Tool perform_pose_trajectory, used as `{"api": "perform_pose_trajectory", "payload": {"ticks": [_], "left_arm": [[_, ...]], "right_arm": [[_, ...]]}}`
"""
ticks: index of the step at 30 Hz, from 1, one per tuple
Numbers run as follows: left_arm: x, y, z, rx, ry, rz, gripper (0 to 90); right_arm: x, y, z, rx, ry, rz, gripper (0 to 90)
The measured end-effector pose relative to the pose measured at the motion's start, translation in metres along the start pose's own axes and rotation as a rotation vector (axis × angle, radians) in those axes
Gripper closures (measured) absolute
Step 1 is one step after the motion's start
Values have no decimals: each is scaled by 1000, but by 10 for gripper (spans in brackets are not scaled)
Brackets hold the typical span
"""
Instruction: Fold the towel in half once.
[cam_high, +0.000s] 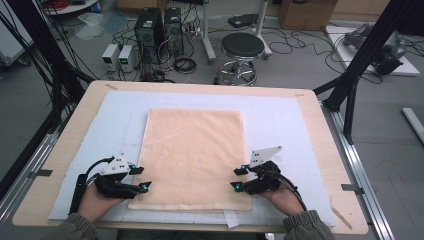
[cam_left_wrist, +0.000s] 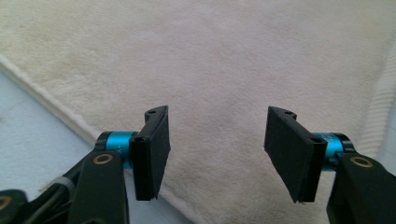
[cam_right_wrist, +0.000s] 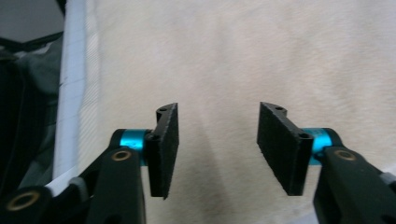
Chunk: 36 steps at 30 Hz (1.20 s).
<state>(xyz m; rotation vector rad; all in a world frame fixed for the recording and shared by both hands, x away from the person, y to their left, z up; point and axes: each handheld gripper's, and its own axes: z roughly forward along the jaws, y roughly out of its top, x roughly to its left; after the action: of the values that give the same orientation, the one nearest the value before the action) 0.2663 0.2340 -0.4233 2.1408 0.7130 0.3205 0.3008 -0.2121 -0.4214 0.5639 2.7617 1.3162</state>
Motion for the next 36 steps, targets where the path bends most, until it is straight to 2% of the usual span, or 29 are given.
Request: {"api": "perform_pose_trajectory", "payload": {"ticks": [4, 11, 18, 20, 26, 31, 36], "left_arm": [[4, 1, 0, -11, 14, -16, 361], [13, 3, -3, -31, 47, -52, 311], [25, 12, -5, -76, 74, -90, 309], [29, 14, -4, -77, 79, -91, 309], [37, 21, 0, -89, 89, -127, 309], [45, 30, -1, -110, 99, -141, 313], [49, 34, -1, -99, 98, -133, 324]], "right_arm": [[-8, 1, -3, -28, -38, 35, 399], [-23, 7, -5, -32, -86, 89, 282], [-36, 17, -8, -42, -151, 85, 224], [-40, 20, -10, -50, -160, 103, 212], [-46, 30, -13, -36, -207, 90, 195], [-49, 38, -14, -36, -214, 96, 193], [-52, 45, -14, -29, -207, 94, 193]]}}
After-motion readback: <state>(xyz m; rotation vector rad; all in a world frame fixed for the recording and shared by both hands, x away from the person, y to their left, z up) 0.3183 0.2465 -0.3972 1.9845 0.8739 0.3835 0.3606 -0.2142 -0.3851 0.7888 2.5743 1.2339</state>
